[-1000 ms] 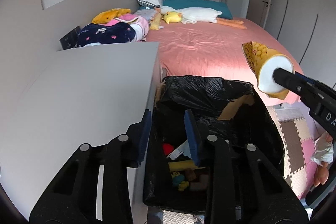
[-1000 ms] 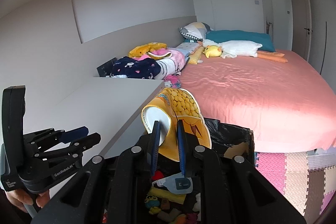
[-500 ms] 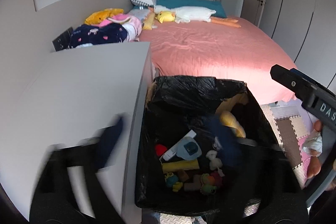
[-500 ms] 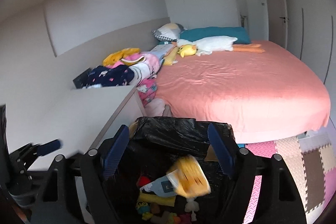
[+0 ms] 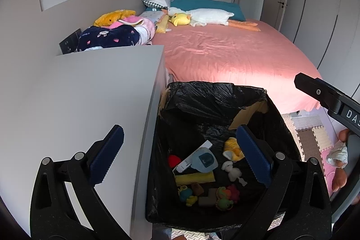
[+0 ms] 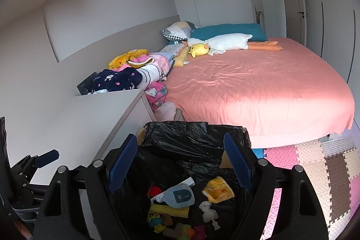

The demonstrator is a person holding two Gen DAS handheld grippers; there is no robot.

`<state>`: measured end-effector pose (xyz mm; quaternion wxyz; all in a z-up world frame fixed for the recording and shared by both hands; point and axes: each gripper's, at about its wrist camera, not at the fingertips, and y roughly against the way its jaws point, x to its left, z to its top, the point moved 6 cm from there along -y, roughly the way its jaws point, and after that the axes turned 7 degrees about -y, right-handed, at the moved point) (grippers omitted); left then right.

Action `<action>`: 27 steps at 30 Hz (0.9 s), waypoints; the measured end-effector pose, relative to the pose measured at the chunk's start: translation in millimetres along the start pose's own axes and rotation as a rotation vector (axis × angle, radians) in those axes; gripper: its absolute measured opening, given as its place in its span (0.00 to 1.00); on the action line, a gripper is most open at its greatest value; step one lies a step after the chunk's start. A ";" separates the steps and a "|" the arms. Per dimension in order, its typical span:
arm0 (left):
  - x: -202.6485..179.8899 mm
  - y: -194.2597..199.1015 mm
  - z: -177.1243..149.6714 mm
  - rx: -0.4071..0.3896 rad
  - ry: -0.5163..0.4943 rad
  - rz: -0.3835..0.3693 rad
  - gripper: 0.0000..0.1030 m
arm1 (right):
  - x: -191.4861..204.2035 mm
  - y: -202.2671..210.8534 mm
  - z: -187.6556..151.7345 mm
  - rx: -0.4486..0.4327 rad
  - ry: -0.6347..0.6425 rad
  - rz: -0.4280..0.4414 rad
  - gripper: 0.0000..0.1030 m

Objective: Collect trash

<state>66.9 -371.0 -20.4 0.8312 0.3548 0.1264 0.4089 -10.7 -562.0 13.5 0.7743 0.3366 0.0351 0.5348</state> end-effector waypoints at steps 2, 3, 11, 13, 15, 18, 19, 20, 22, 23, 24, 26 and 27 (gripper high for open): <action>2.6 0.6 -1.1 -0.001 0.006 0.003 0.94 | 0.2 0.7 -1.2 0.001 0.002 0.003 0.77; 3.2 0.2 -1.9 0.000 0.008 0.002 0.94 | 0.6 0.7 -1.8 0.002 0.003 0.003 0.77; 12.0 -1.4 -8.7 0.013 0.018 0.016 0.94 | 9.5 -6.5 -5.5 0.017 0.010 0.010 0.77; 17.5 -0.6 -10.5 0.012 0.029 0.022 0.94 | 14.1 -8.8 -6.7 0.022 0.015 0.015 0.77; 21.6 -0.3 -12.1 0.015 0.038 0.022 0.94 | 17.9 -10.5 -8.5 0.028 0.019 0.019 0.78; 28.3 0.7 -14.8 0.017 0.053 0.025 0.94 | 22.6 -14.3 -11.2 0.033 0.025 0.015 0.80; 29.0 0.5 -15.7 0.017 0.056 0.025 0.94 | 23.5 -14.6 -12.1 0.034 0.026 0.014 0.80; 30.4 0.6 -16.4 0.017 0.059 0.026 0.94 | 24.1 -14.7 -13.2 0.036 0.027 0.014 0.80; 31.6 0.7 -17.2 0.018 0.064 0.023 0.94 | 25.2 -15.3 -14.8 0.039 0.028 0.011 0.81; 32.0 0.7 -17.6 0.019 0.066 0.021 0.94 | 25.6 -15.6 -14.9 0.039 0.029 0.011 0.81; 32.2 0.7 -17.8 0.019 0.067 0.020 0.94 | 26.2 -16.1 -14.8 0.040 0.031 0.010 0.81; 33.5 0.0 -18.1 0.022 0.075 0.027 0.94 | 27.2 -16.1 -14.9 0.038 0.032 0.008 0.81; 34.6 -1.1 -18.3 0.030 0.082 0.027 0.94 | 27.3 -16.0 -14.8 0.038 0.033 0.008 0.81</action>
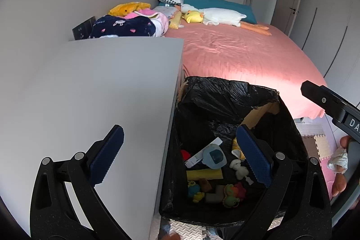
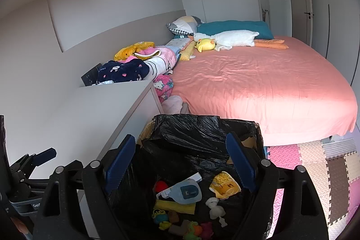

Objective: Collect trash

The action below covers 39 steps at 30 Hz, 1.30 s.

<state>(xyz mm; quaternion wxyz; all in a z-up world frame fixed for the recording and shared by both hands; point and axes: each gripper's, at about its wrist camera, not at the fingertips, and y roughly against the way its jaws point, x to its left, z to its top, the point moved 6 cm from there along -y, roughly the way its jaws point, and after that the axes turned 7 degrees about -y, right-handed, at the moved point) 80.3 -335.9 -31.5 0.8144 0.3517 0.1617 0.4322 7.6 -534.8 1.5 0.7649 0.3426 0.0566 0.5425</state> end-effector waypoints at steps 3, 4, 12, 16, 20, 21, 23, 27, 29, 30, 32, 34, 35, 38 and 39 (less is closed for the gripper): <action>1.7 -2.4 -0.8 0.017 0.026 -0.010 0.94 | -0.4 0.7 -0.1 -0.002 0.000 0.000 0.81; 2.7 -2.3 -0.6 0.013 0.030 -0.006 0.94 | -0.9 1.2 -0.1 -0.003 0.001 0.000 0.81; -0.3 0.1 1.1 0.003 0.012 0.001 0.94 | -2.8 2.0 -0.7 -0.005 0.002 -0.002 0.81; -3.6 -0.1 1.3 0.001 -0.012 0.002 0.94 | -3.7 2.2 -1.2 -0.005 0.001 -0.003 0.81; -4.6 0.8 2.0 -0.006 -0.001 -0.008 0.94 | -4.5 2.2 -0.7 -0.006 0.003 -0.004 0.81; -4.4 0.7 2.2 -0.006 0.000 -0.010 0.94 | -5.4 2.3 -0.6 -0.005 0.003 -0.005 0.81; -4.4 0.8 2.1 -0.004 -0.002 -0.014 0.94 | -6.1 2.3 -0.5 -0.006 0.001 -0.006 0.81; -6.6 1.2 1.9 -0.008 -0.012 -0.021 0.94 | -6.7 2.6 -0.3 -0.006 0.002 -0.006 0.81; -7.3 1.5 2.7 -0.014 -0.012 -0.025 0.94 | -6.8 2.9 -0.3 -0.006 0.003 -0.006 0.81; -7.4 1.9 2.9 -0.016 -0.010 -0.023 0.94 | -6.7 2.8 -0.3 -0.006 0.002 -0.006 0.81; -8.1 2.6 2.7 -0.024 -0.015 -0.018 0.94 | -6.5 2.7 -0.4 -0.006 0.002 -0.007 0.81; -10.7 2.6 2.1 -0.024 -0.032 -0.013 0.94 | -6.6 2.8 -0.3 -0.007 0.002 -0.008 0.81; -11.6 2.5 1.8 -0.024 -0.036 -0.011 0.94 | -6.5 2.8 -0.3 -0.007 0.001 -0.007 0.81; -13.7 2.1 1.7 -0.023 -0.041 -0.012 0.94 | -6.5 2.9 -0.2 -0.006 0.003 -0.006 0.81; -14.1 2.1 1.8 -0.023 -0.041 -0.015 0.94 | -7.0 2.9 -0.3 -0.006 0.005 -0.007 0.81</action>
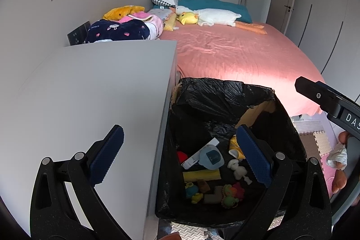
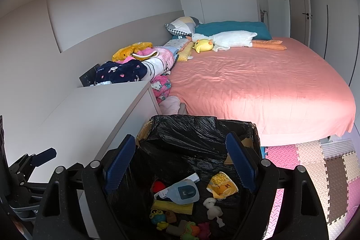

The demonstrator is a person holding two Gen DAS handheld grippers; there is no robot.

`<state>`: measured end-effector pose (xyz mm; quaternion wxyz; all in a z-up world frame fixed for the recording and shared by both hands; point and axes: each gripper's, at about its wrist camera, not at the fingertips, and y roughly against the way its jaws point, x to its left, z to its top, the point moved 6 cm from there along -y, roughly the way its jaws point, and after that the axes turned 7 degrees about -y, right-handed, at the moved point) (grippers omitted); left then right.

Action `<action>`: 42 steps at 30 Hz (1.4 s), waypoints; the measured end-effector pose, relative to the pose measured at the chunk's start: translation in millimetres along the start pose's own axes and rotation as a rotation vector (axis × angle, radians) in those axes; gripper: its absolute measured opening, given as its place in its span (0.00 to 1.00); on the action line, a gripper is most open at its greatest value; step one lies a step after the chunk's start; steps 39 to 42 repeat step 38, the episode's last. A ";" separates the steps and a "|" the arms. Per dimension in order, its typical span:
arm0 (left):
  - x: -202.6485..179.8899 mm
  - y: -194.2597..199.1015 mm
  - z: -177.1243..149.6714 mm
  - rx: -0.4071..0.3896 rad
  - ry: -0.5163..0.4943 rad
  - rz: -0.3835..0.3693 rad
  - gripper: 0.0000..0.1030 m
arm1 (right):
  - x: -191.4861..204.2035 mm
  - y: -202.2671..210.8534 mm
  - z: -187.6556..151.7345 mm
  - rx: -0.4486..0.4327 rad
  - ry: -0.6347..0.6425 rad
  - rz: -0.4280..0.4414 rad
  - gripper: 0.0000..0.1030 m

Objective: Collect trash

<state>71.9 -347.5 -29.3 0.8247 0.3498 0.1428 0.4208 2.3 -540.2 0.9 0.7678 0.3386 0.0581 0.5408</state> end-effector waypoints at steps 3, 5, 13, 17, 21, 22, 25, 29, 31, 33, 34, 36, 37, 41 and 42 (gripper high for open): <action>-0.3 -0.1 0.6 -0.001 0.000 0.000 0.94 | -0.2 0.0 -0.7 0.002 -0.002 -0.001 0.81; -0.8 0.0 0.4 0.000 0.000 -0.004 0.94 | -1.0 -0.2 -1.0 0.003 -0.003 -0.002 0.81; -2.4 -0.3 0.0 0.002 -0.016 -0.002 0.94 | -1.4 -0.5 -1.8 0.005 -0.004 -0.003 0.81; -1.8 0.0 -0.8 0.002 -0.013 -0.004 0.94 | -1.1 -1.1 -3.0 0.007 -0.003 -0.004 0.81; -1.0 1.3 -1.7 -0.009 -0.007 0.006 0.94 | -2.0 -1.2 -4.2 0.006 -0.004 -0.003 0.81; -0.5 1.7 -1.6 -0.011 -0.003 0.008 0.94 | -1.5 -1.3 -3.8 0.006 -0.005 -0.004 0.81; -0.6 2.2 -2.2 -0.012 0.002 0.010 0.94 | -1.7 -1.4 -4.3 0.008 -0.006 -0.004 0.81; -1.4 2.7 -2.0 -0.015 -0.003 0.010 0.94 | -1.9 -1.9 -4.8 0.009 -0.006 -0.005 0.81; -3.2 3.0 -1.5 -0.017 -0.013 0.007 0.94 | -2.3 -1.9 -5.4 0.009 -0.006 -0.007 0.81; -3.9 2.3 -1.0 -0.013 -0.020 0.009 0.94 | -2.5 -1.8 -5.2 0.009 -0.007 -0.006 0.81; -4.7 1.5 -1.0 -0.007 -0.024 0.001 0.94 | -2.5 -1.8 -5.2 0.009 -0.008 -0.004 0.81; -6.0 1.5 -0.3 -0.002 -0.023 -0.014 0.94 | -2.9 -1.8 -5.9 0.010 -0.006 -0.003 0.81; -6.0 1.7 -0.3 -0.002 -0.020 -0.020 0.94 | -2.4 -2.0 -5.4 0.010 -0.006 -0.005 0.81; -6.6 1.6 -0.5 0.000 -0.018 -0.024 0.94 | -2.6 -2.0 -5.7 0.011 -0.007 -0.006 0.81; -6.6 1.6 -0.5 0.000 -0.018 -0.024 0.94 | -2.6 -2.0 -5.7 0.011 -0.007 -0.006 0.81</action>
